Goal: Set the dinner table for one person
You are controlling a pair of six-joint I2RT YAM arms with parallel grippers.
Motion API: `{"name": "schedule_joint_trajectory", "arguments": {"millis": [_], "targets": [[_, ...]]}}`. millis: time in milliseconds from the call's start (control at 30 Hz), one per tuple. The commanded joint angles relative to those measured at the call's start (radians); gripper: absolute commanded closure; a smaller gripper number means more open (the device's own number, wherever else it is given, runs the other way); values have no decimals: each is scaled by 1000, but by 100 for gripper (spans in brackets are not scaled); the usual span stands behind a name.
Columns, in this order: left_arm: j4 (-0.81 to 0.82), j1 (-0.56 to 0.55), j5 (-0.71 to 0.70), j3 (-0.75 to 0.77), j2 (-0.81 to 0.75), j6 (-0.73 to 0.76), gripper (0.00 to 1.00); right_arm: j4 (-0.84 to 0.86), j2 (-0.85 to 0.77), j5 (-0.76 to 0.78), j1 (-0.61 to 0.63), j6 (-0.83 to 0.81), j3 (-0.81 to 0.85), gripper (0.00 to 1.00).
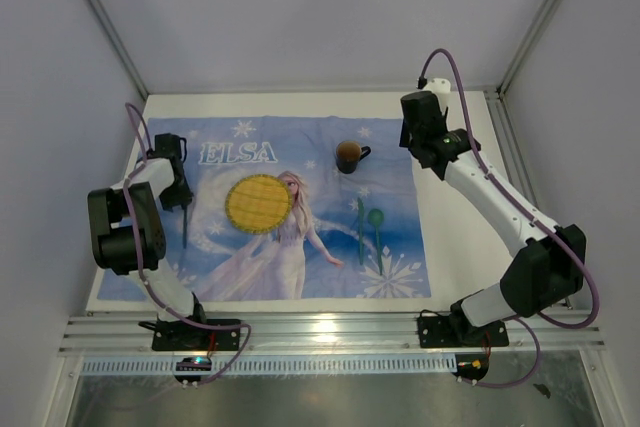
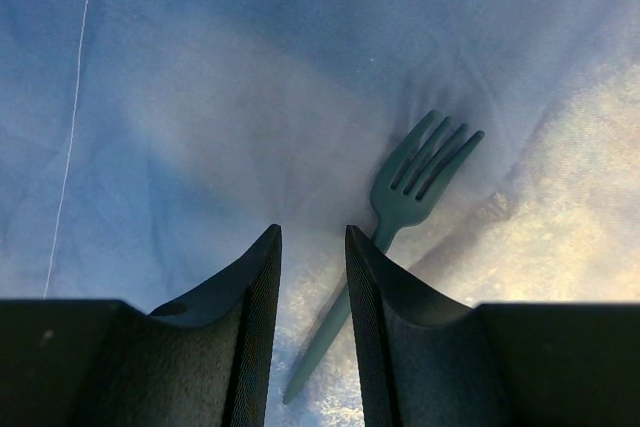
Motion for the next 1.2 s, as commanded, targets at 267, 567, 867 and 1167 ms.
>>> {"name": "schedule_joint_trajectory", "arguments": {"millis": [267,567,867,1167], "targets": [[32,5,23,32,11,-16,66,30,24,-14,-1,8,15,52],[23,6,-21,36,-2,-2,66,27,37,-29,-2,11,21,52],[-49,6,-104,142,-60,-2,66,37,39,-32,-2,11,-5,52],[-155,5,-43,295,-193,-11,64,43,34,-32,-2,5,-2,52]]}}
